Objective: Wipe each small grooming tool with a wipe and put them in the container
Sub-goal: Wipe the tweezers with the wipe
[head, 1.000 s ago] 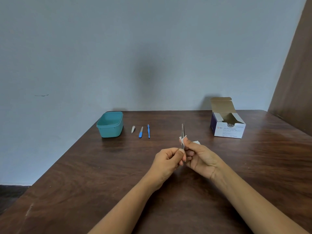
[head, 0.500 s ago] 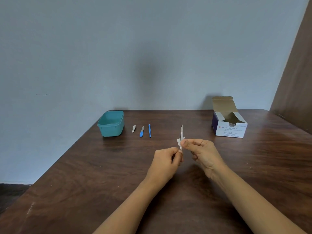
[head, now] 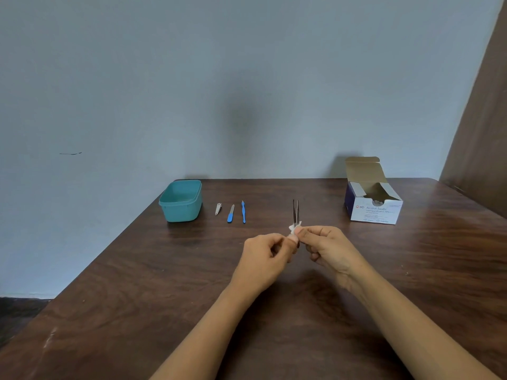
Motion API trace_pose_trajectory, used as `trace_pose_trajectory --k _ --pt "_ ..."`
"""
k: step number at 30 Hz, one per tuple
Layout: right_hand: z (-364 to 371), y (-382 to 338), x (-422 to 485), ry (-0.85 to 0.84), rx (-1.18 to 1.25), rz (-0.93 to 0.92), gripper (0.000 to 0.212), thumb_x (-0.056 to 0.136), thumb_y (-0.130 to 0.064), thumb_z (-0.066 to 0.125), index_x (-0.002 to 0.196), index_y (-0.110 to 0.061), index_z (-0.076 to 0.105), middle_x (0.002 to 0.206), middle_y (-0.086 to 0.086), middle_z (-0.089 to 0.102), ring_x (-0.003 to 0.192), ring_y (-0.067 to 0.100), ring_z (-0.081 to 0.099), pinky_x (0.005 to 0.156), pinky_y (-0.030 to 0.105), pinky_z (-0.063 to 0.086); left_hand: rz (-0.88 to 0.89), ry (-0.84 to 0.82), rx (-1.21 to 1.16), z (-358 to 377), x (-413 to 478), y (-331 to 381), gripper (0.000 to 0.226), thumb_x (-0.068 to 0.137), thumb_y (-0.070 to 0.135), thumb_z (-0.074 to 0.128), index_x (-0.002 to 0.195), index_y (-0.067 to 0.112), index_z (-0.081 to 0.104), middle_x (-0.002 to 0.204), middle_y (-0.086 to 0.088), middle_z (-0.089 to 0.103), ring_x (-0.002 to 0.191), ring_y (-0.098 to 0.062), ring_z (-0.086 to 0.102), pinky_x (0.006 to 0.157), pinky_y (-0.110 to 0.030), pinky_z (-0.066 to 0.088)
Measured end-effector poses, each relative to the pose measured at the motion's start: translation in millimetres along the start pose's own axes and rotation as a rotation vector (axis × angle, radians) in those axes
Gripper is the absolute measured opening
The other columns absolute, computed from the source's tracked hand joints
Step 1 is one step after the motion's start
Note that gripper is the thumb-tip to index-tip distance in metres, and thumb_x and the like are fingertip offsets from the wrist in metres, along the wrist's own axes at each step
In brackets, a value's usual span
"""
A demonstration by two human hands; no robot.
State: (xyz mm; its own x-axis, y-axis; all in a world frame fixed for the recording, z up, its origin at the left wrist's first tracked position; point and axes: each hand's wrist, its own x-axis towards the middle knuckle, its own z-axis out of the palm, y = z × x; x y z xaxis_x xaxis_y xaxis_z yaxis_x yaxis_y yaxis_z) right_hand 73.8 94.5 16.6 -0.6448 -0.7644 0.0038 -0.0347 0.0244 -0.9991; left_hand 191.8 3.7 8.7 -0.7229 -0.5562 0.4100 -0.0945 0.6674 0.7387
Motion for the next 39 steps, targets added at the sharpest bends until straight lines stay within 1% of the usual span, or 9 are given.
trace_pose_trajectory --k 4,8,12,19,21,23,27,34,39 --pt "-0.2 -3.0 -3.7 -0.130 -0.039 -0.015 0.018 0.087 -0.028 0.065 0.084 -0.017 0.079 0.056 -0.007 0.040 0.055 0.006 0.031 0.055 0.021 0.031 -0.138 0.118 -0.316 -7.6 2.6 1.0 0.021 0.093 0.037 0.055 0.086 0.027 0.072 0.077 0.007 0.072 0.063 0.004 0.058 0.062 -0.015 0.046" --pt "2.9 -4.3 -7.7 -0.215 -0.128 -0.016 0.019 0.088 -0.029 0.065 0.089 -0.015 0.077 0.056 -0.006 0.045 0.056 0.007 0.033 0.058 0.022 0.033 -0.241 0.013 -0.596 -13.0 3.1 6.1 0.022 0.092 0.030 0.058 0.102 0.018 0.072 0.081 0.001 0.065 0.065 -0.003 0.047 0.068 -0.018 0.043" --pt "2.9 -6.0 -9.1 -0.257 -0.134 -0.044 0.016 0.087 -0.025 0.065 0.085 -0.014 0.077 0.066 0.004 0.045 0.057 0.007 0.033 0.058 0.022 0.031 -0.301 -0.018 -0.711 -16.0 3.7 6.0 0.021 0.087 0.026 0.064 0.098 0.013 0.075 0.069 0.007 0.059 0.063 -0.006 0.038 0.070 -0.023 0.037" --pt "2.6 -7.4 -11.2 -0.281 -0.195 -0.076 0.014 0.081 -0.021 0.073 0.086 -0.009 0.078 0.076 0.003 0.068 0.057 0.008 0.044 0.054 0.016 0.032 -0.393 0.115 -0.813 -18.1 7.5 3.9 0.010 0.085 0.023 0.066 0.086 0.019 0.076 0.082 0.013 0.071 0.078 -0.002 0.053 0.078 -0.025 0.039" --pt "3.2 -7.4 -11.2 -0.263 -0.238 -0.121 0.013 0.082 -0.017 0.072 0.088 -0.007 0.077 0.088 0.004 0.075 0.067 0.002 0.064 0.063 0.012 0.047 -0.420 0.175 -0.831 -18.1 8.1 2.8 0.009 0.085 0.022 0.067 0.082 0.021 0.076 0.087 0.012 0.072 0.086 -0.005 0.055 0.081 -0.026 0.039" --pt "4.3 -4.8 -9.5 -0.200 -0.316 -0.201 0.010 0.081 -0.018 0.074 0.084 -0.009 0.078 0.084 0.007 0.075 0.075 0.014 0.068 0.075 0.025 0.054 -0.431 0.220 -0.847 -16.9 7.9 1.8 0.009 0.084 0.022 0.068 0.079 0.024 0.076 0.091 0.010 0.073 0.093 -0.007 0.057 0.082 -0.027 0.039" --pt "11.9 0.5 -12.5 -0.031 -0.391 -0.331 0.011 0.079 -0.018 0.076 0.076 -0.007 0.075 0.060 0.001 0.057 0.051 0.000 0.043 0.052 0.013 0.036 -0.446 0.275 -0.864 -10.9 7.5 2.7 0.006 0.083 0.021 0.069 0.082 0.021 0.075 0.087 0.011 0.072 0.095 -0.006 0.057 0.090 -0.028 0.037" --pt "21.7 5.9 -12.1 0.206 -0.518 -0.524 0.007 0.079 -0.022 0.076 0.074 -0.017 0.074 0.065 -0.010 0.057 0.062 -0.002 0.052 0.054 0.011 0.037 -0.411 0.255 -0.844 0.5 4.7 5.3 0.007 0.085 0.019 0.067 0.088 0.016 0.073 0.083 0.008 0.070 0.072 0.011 0.060 0.072 -0.016 0.039" --pt "20.6 5.2 -12.1 0.115 -0.546 -0.412 0.009 0.079 -0.028 0.075 0.072 -0.023 0.071 0.059 -0.012 0.053 0.054 -0.003 0.049 0.054 0.013 0.038 -0.423 0.294 -0.867 -6.3 7.5 3.3 0.009 0.083 0.020 0.069 0.090 0.016 0.074 0.092 0.007 0.072 0.096 0.000 0.058 0.084 -0.022 0.038"
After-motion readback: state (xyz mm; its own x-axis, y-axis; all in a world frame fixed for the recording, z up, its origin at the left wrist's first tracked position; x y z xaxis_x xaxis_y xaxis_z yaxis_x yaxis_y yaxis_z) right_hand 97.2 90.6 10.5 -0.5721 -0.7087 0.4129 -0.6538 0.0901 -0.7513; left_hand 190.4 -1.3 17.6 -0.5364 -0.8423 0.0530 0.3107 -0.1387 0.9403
